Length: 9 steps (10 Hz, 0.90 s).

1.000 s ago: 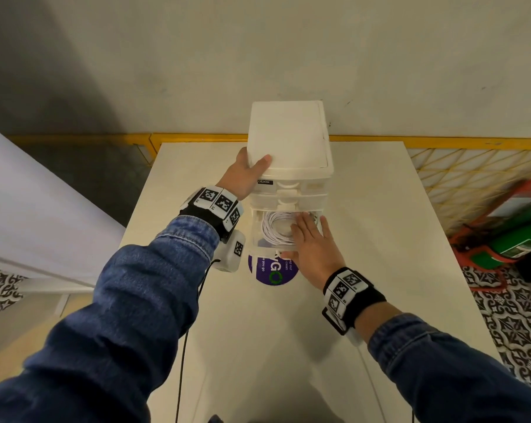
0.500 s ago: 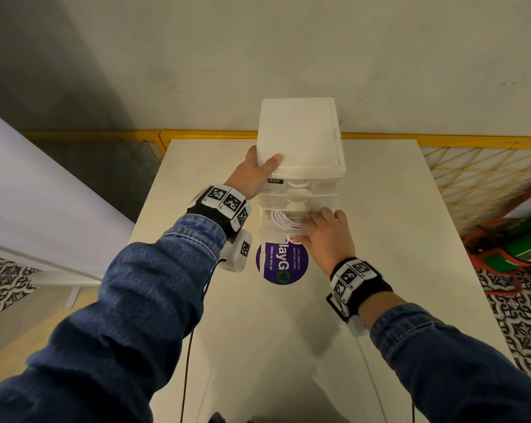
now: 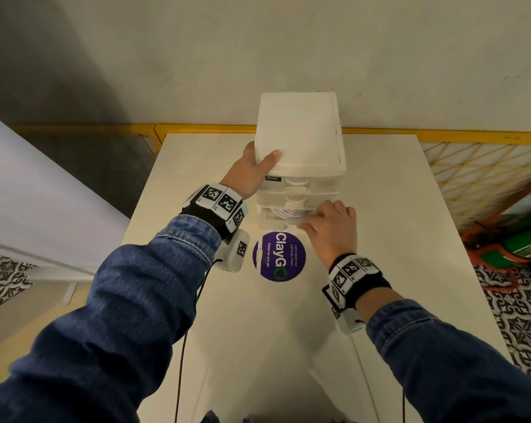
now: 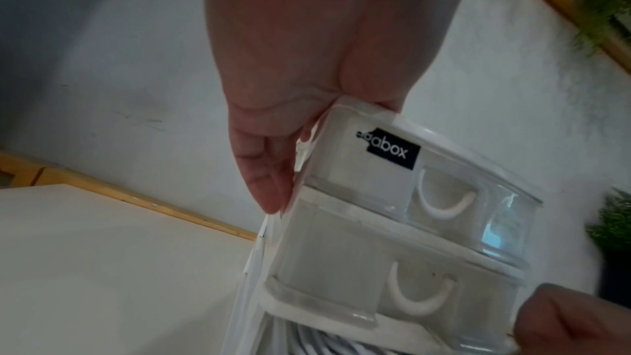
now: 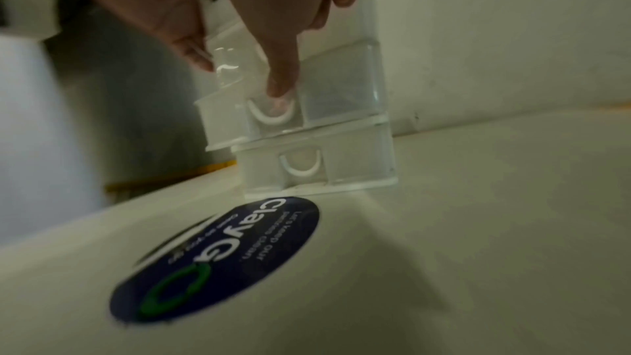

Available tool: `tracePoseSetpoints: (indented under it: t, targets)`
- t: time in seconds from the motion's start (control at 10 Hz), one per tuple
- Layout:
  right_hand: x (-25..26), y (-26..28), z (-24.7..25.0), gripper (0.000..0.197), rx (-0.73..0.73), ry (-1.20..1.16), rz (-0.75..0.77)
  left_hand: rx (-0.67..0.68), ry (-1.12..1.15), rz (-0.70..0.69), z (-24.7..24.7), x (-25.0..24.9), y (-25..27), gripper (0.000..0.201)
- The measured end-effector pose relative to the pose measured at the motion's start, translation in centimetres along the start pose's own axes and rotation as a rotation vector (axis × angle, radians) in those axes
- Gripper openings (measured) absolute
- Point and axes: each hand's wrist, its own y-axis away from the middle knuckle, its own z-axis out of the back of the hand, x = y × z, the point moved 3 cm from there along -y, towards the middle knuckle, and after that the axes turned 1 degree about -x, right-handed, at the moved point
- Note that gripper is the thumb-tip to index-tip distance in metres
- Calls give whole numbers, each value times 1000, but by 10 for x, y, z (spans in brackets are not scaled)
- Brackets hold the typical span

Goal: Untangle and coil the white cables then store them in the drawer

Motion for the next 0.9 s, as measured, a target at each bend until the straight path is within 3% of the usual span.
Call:
tracePoseSetpoints:
  t: [0.2, 0.3, 0.4, 0.5, 0.7, 0.8, 0.9]
  targets:
    - [-19, 6, -4, 93, 14, -447, -701, 19, 5, -3, 0, 1, -1, 59]
    - [-31, 4, -16, 109, 128, -693, -915, 28, -23, -3, 0, 1, -1, 59]
    - [-38, -1, -20, 78, 242, -655, -871, 26, -16, -8, 1, 1, -1, 59]
    - [-36, -5, -16, 57, 236, -645, -846, 25, -11, -10, 0, 2, -1, 60]
    - [-32, -3, -12, 56, 224, -657, -844, 37, 0, 2, 0, 2, 1, 63]
    - [-33, -3, -13, 63, 256, -675, -815, 26, 28, 2, 2, 4, 1, 74]
    - [-35, 9, -13, 86, 350, -629, -840, -2, 55, 102, 2, 16, 7, 86]
